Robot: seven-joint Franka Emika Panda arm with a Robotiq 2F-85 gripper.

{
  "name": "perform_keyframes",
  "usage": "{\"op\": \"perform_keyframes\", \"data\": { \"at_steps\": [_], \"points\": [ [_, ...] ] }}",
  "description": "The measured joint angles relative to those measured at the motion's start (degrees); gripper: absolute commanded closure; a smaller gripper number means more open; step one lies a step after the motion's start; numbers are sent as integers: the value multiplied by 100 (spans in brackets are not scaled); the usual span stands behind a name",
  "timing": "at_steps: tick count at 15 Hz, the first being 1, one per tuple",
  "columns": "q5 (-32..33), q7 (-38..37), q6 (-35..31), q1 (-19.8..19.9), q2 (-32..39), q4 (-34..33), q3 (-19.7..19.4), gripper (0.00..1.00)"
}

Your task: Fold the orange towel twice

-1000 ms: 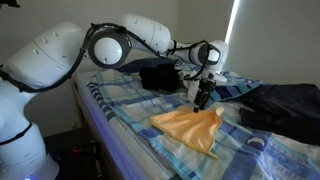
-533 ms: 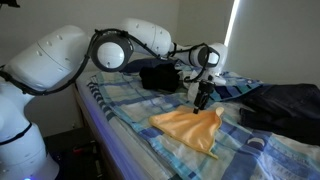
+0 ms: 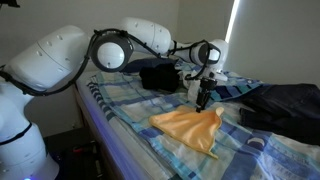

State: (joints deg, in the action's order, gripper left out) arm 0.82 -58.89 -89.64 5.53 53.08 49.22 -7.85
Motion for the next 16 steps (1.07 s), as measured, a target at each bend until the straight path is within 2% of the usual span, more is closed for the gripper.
{"op": "perform_keyframes", "data": {
  "at_steps": [1,2,4,5,9,10,11,12,16],
  "points": [
    [3,0,0,-1,0,-3,0,73],
    [4,0,2,-2,2,-3,0,75],
    [4,0,12,-3,14,-3,0,42],
    [4,0,27,-3,24,-3,0,42],
    [19,3,105,-3,69,-3,0,15],
    [27,6,125,-3,75,-3,0,56],
    [32,9,137,-2,77,-3,-2,52],
    [34,11,143,-1,77,-3,-4,53],
    [34,11,147,1,77,-3,-16,84]
  ]
}}
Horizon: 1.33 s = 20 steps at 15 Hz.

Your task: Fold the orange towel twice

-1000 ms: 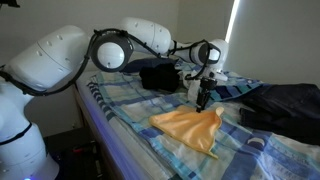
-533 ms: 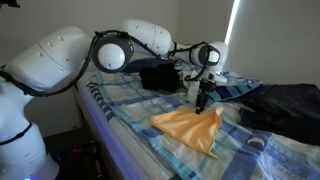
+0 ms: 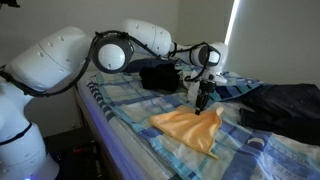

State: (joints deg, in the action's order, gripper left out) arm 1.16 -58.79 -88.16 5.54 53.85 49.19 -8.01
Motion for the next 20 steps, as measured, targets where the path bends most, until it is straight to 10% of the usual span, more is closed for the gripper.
{"op": "perform_keyframes", "data": {
  "at_steps": [5,20],
  "points": [
    [0,0,2,8,0,0,-6,99],
    [5,0,2,4,-706,-22,-20,94]
  ]
}}
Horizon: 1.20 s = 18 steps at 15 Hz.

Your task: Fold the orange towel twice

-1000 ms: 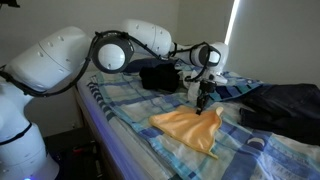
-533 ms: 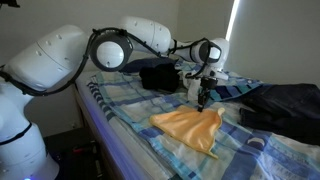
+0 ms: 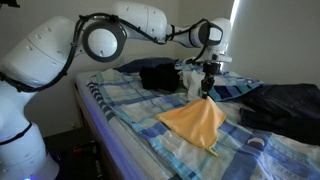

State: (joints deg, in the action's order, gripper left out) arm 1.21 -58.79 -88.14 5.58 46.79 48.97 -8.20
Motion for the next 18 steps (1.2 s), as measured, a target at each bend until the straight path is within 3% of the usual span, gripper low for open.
{"op": "perform_keyframes", "data": {
  "at_steps": [6,18],
  "points": [
    [2,0,-32,-4,-565,500,-7,94],
    [27,-1,-230,-14,-2512,3438,-55,94]
  ]
}}
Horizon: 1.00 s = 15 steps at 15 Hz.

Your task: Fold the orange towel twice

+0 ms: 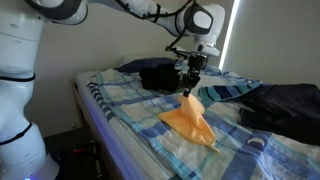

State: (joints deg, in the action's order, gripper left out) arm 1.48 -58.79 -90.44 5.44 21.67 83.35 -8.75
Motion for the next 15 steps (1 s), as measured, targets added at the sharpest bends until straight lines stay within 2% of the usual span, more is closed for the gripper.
{"op": "perform_keyframes", "data": {
  "at_steps": [8,11,15],
  "points": [
    [814,371,-385,10,-1259,2017,-152,96],
    [1005,575,-488,-13,-1502,2485,-66,96],
    [842,598,-1156,-52,-1543,2915,65,95]
  ]
}}
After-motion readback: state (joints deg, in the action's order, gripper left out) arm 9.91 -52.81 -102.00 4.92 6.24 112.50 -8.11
